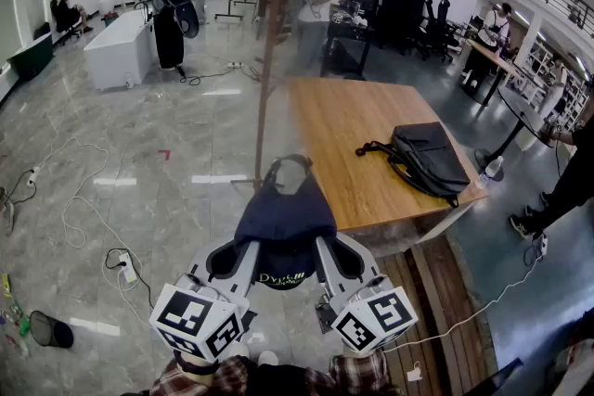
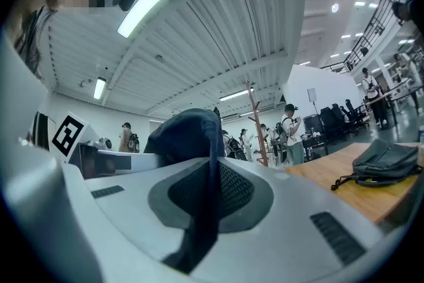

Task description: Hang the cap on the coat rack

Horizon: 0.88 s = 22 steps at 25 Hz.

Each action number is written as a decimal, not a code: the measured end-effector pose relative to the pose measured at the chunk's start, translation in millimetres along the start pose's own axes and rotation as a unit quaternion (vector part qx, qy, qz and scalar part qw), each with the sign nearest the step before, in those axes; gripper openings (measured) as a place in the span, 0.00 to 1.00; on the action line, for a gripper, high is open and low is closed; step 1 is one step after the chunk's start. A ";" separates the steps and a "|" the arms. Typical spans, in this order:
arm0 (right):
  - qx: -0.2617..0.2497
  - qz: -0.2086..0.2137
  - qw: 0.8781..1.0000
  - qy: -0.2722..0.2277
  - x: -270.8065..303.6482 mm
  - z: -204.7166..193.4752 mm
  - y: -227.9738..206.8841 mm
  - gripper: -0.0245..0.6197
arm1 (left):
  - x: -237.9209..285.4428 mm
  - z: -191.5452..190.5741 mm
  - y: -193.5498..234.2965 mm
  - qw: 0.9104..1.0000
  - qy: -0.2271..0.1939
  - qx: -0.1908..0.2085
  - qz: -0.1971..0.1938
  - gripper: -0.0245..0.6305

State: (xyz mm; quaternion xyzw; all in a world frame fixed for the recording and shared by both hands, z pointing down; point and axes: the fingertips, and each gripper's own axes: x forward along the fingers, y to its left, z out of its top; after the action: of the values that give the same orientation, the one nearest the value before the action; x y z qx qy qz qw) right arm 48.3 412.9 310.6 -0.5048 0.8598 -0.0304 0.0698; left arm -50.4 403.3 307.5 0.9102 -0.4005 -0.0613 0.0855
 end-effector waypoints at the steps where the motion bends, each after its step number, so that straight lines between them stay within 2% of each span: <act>1: 0.001 -0.001 1.000 0.000 -6.4 -1.2 0.8 0.08 | -2.8 -2.2 -5.0 1.000 0.002 0.001 0.000 0.07; 6: 0.006 0.002 1.000 -0.001 -28.9 -3.4 3.1 0.08 | -14.2 -9.9 -24.7 1.000 0.005 0.001 0.002 0.07; 14: 0.012 0.007 1.000 0.008 -40.0 -11.4 0.5 0.08 | -16.7 -20.8 -33.0 1.000 0.011 -0.009 0.011 0.07; 22: 0.018 0.007 1.000 0.021 -4.0 -21.7 -9.9 0.08 | 3.4 -23.5 0.1 1.000 0.017 -0.018 0.014 0.07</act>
State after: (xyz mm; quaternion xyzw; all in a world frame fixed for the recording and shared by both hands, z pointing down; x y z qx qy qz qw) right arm 55.5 411.2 333.6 -0.4970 0.8638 -0.0563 0.0612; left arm -43.9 403.1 330.3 0.9037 -0.4109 -0.0518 0.1090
